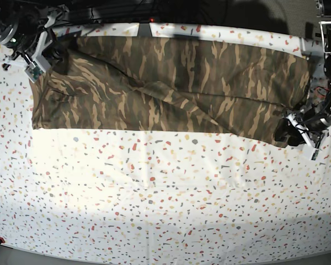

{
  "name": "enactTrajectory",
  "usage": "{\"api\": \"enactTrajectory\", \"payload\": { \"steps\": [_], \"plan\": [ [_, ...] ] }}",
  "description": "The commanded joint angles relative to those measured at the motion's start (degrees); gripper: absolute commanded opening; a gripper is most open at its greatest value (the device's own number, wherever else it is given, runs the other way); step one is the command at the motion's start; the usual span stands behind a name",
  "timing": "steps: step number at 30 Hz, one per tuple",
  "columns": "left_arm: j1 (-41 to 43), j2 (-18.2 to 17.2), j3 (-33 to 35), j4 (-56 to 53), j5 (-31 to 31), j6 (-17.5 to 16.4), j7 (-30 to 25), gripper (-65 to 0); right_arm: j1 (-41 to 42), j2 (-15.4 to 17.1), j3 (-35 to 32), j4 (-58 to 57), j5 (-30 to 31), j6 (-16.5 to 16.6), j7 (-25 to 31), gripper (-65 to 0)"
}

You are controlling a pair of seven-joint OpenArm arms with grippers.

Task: Fold the T-shirt properly
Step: 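Drag the sleeve corner with the right gripper toward the collar end, then pull the shirt end with the left gripper, straightening the rectangle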

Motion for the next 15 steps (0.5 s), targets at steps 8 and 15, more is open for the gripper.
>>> {"api": "enactTrajectory", "payload": {
  "steps": [8,15],
  "plan": [
    [-1.07,-1.16,-0.42,0.98,-1.49,-0.07,0.04,-35.4,8.63,0.76,0.46,0.83,-6.71,0.25,9.97,-65.0],
    [-0.11,-1.18,-0.42,0.98,-1.20,-0.07,4.55,-35.4,12.98,0.72,-0.96,-0.70,-7.63,0.25,7.30,-65.0]
  ]
}}
